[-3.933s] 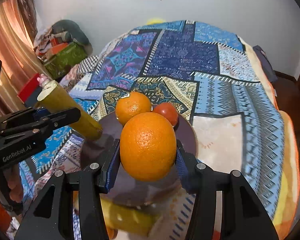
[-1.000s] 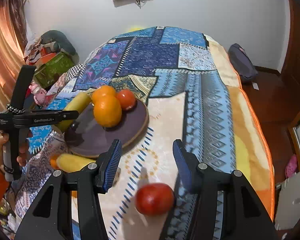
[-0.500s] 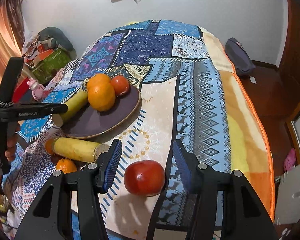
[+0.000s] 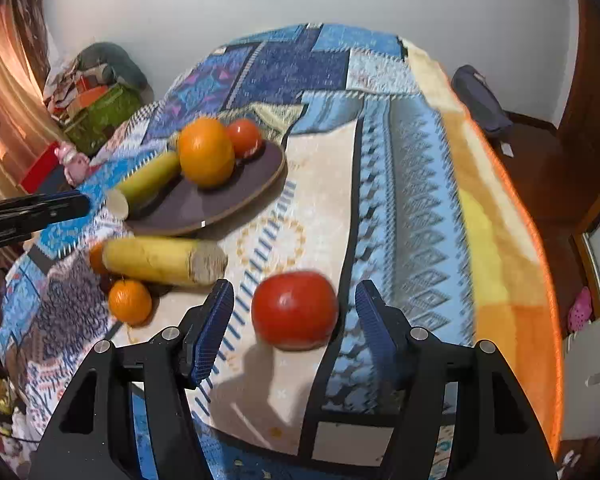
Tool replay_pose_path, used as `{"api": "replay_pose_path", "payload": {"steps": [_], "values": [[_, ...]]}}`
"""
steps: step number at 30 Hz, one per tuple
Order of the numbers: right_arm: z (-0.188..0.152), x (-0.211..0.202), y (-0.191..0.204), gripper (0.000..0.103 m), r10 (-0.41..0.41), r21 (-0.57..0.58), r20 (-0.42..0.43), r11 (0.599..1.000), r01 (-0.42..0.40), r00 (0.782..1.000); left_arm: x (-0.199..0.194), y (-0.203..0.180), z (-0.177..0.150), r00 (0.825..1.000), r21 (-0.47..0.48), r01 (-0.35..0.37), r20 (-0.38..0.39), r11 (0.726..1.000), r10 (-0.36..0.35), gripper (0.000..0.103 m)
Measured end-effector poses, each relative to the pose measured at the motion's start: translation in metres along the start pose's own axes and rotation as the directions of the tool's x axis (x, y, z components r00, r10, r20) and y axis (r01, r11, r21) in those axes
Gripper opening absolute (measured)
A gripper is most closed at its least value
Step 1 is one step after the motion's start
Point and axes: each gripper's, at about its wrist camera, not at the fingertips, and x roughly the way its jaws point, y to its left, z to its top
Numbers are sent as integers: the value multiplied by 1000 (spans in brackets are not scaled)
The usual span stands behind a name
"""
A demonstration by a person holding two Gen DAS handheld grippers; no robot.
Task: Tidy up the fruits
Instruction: 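Lower the gourd onto the plate and open the left tool while the right tool withdraws, then grasp and lift the large red tomato with the right tool while the left tool approaches a mandarin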
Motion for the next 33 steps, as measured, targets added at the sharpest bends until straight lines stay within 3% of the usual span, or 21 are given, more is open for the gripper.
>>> {"api": "replay_pose_path", "payload": {"steps": [7, 14, 21, 30, 33], "values": [[-9, 15, 3, 60, 1, 17, -37, 1000, 0, 999, 7, -6, -32, 999, 22, 23, -47, 1000, -22, 46], [-11, 16, 5, 60, -19, 5, -22, 1000, 19, 1000, 22, 0, -38, 996, -34, 58, -65, 998, -60, 46], [-10, 16, 1, 47, -18, 18, -14, 1000, 18, 1000, 31, -4, -38, 995, -23, 74, -58, 997, -76, 45], [-9, 12, 0, 47, 16, 33, -10, 999, -16, 1000, 30, -5, -41, 998, 40, 51, -43, 998, -50, 30], [-7, 8, 1, 47, 19, 30, -2, 999, -19, 1000, 30, 1, -41, 996, 12, 75, -49, 997, -74, 30]]}}
